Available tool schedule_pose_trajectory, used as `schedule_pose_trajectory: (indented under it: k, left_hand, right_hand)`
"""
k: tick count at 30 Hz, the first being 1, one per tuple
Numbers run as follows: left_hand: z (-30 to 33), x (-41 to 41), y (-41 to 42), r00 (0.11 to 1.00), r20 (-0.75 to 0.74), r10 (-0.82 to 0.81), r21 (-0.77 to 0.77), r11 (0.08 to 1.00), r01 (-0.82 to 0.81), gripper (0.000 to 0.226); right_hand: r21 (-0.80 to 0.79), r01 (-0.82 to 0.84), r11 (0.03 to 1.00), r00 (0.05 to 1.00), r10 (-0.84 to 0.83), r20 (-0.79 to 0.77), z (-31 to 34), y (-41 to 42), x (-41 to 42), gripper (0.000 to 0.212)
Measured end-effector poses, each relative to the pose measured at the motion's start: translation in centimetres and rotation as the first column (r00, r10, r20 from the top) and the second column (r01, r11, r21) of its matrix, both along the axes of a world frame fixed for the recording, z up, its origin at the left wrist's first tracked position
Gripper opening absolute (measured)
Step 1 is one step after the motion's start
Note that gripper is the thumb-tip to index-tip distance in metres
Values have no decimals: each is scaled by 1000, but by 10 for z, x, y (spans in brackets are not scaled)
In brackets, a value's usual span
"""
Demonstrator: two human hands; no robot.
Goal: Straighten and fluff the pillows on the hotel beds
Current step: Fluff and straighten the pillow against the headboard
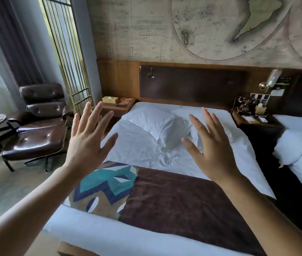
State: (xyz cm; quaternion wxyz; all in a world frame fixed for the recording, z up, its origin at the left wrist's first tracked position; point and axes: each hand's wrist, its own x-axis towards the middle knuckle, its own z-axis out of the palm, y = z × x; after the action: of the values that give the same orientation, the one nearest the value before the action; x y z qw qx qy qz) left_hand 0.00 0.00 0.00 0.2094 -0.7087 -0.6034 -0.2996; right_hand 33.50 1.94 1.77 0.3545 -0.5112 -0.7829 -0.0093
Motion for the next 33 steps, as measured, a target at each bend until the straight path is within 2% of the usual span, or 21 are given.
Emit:
schedule_pose_trajectory:
  k: [4, 10, 16, 21, 28, 33]
  left_hand:
    - [1, -36, -20, 1000, 4, 27, 14, 1000, -27, 66]
    - [-2, -122, -64, 999, -15, 40, 54, 998, -40, 66]
    - [0, -209, -100, 997, -25, 70, 57, 996, -68, 65]
    - [-9, -258, -108, 998, -20, 60, 41, 997, -59, 64]
    - [-33, -321, -62, 996, 2, 94, 29, 995, -94, 64]
    - [-46, -372, -15, 983, -105, 147, -33, 988, -151, 64]
  right_hand:
    - [69, -24, 997, 999, 21, 42, 1, -8, -37, 70]
    - [42, -79, 996, 996, 77, 38, -10, -30, -121, 69]
    - [107, -72, 992, 997, 73, 1, -10, -53, -198, 70]
    - [63, -93, 994, 995, 95, -27, -26, -57, -255, 70]
    - [113, -143, 983, 990, 142, 13, -39, 10, -327, 66]
    - [139, -182, 973, 983, 182, 14, -51, 92, -384, 60]
